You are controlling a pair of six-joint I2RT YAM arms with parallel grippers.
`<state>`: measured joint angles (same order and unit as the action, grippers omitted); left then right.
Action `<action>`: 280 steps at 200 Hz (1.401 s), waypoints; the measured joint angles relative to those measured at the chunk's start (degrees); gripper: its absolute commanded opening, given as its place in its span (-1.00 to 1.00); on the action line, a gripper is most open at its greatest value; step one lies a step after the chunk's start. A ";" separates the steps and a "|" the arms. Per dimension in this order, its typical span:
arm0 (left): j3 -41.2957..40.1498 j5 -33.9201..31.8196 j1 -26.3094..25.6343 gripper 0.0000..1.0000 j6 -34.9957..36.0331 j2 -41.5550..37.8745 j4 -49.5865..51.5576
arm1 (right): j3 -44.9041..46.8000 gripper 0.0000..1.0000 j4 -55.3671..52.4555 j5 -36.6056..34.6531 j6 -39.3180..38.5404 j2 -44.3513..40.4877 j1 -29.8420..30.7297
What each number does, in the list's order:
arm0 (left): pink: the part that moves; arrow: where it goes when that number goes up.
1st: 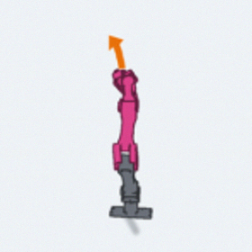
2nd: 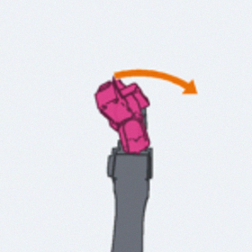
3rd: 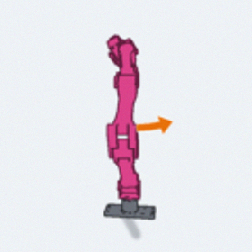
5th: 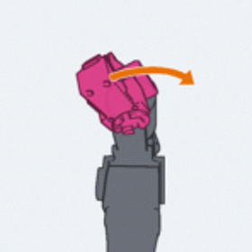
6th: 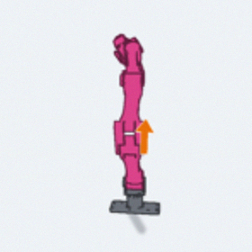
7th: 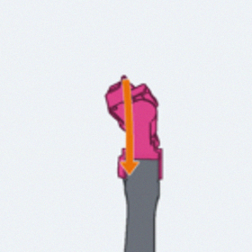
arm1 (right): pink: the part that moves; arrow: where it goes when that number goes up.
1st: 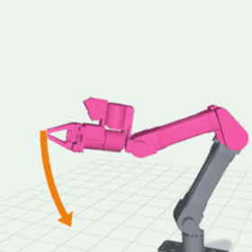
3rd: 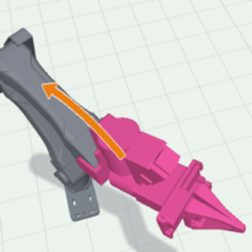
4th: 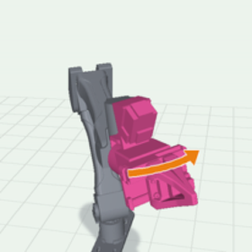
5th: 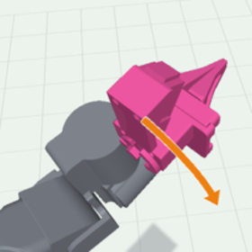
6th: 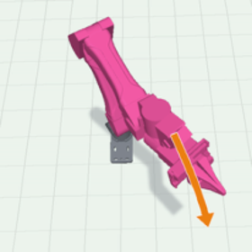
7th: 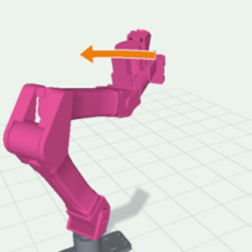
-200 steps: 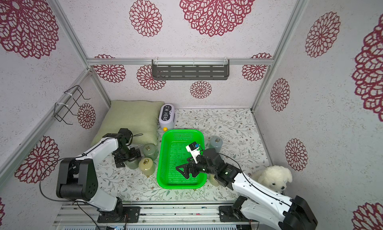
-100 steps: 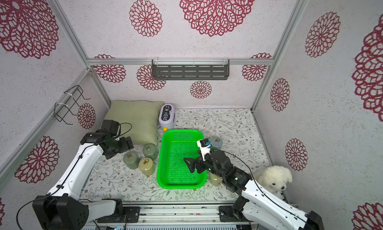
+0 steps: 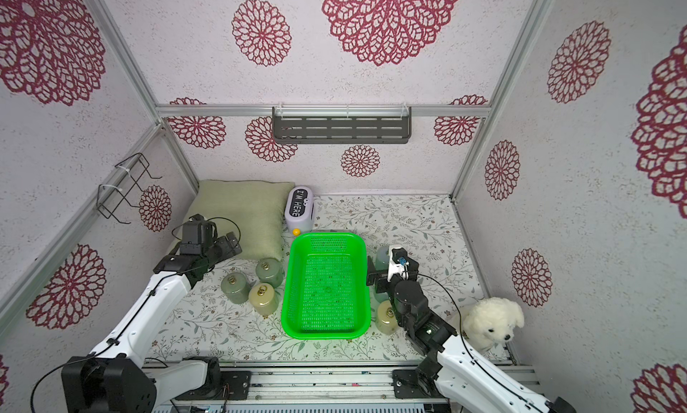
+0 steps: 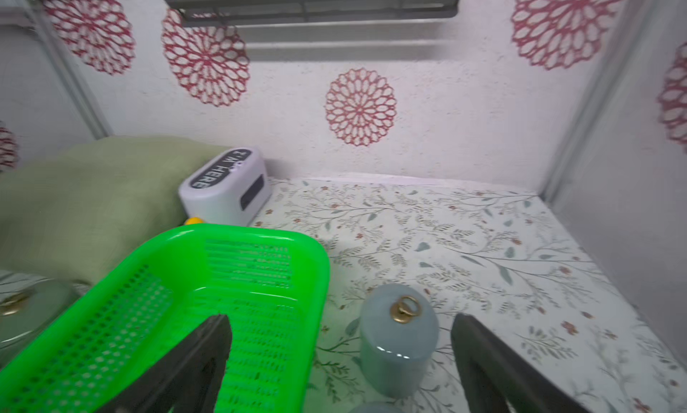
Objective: Take the tea canister out of the basket
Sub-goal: Reset both arms
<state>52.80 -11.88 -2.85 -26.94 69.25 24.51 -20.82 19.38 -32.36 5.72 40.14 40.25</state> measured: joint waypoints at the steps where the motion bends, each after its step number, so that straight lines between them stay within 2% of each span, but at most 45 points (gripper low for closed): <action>1: -0.17 -0.02 0.00 0.95 0.09 0.00 -0.37 | 0.37 0.99 0.66 -0.22 -0.28 0.09 -0.26; 32: -7.15 -5.53 -0.07 0.95 6.91 2.05 -16.26 | 7.43 0.99 14.12 -2.54 -4.24 5.11 -7.23; 57: -10.12 -8.92 0.79 0.95 10.95 5.64 -23.82 | 9.11 0.98 22.43 -1.84 -6.10 12.94 -13.79; 93: -14.08 -11.45 1.46 0.95 13.60 10.45 -34.47 | 14.49 0.98 41.55 1.77 -8.35 26.77 -23.65; 148: -22.34 -13.22 1.64 0.95 18.91 13.18 -49.29 | 16.59 0.98 60.30 9.57 -7.13 43.43 -33.35; 175: -24.68 -12.92 1.86 0.95 21.09 14.05 -56.78 | 16.55 0.98 65.18 13.73 -6.58 48.22 -34.82; 200: -27.36 -12.59 2.99 0.95 21.57 16.17 -64.65 | 15.85 0.98 65.90 16.20 -6.12 48.61 -35.10; 246: -28.15 -5.27 8.22 0.95 20.41 18.95 -69.85 | 14.53 0.98 65.96 19.58 -6.14 48.63 -35.45; 280: -28.17 -2.10 8.96 0.95 19.82 18.99 -71.41 | 13.35 0.98 64.37 19.10 -5.77 48.63 -35.50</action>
<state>24.62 -13.98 6.11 -7.11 88.25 -46.89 -7.46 83.74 -13.26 -0.05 88.77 4.75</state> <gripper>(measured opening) 0.974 0.991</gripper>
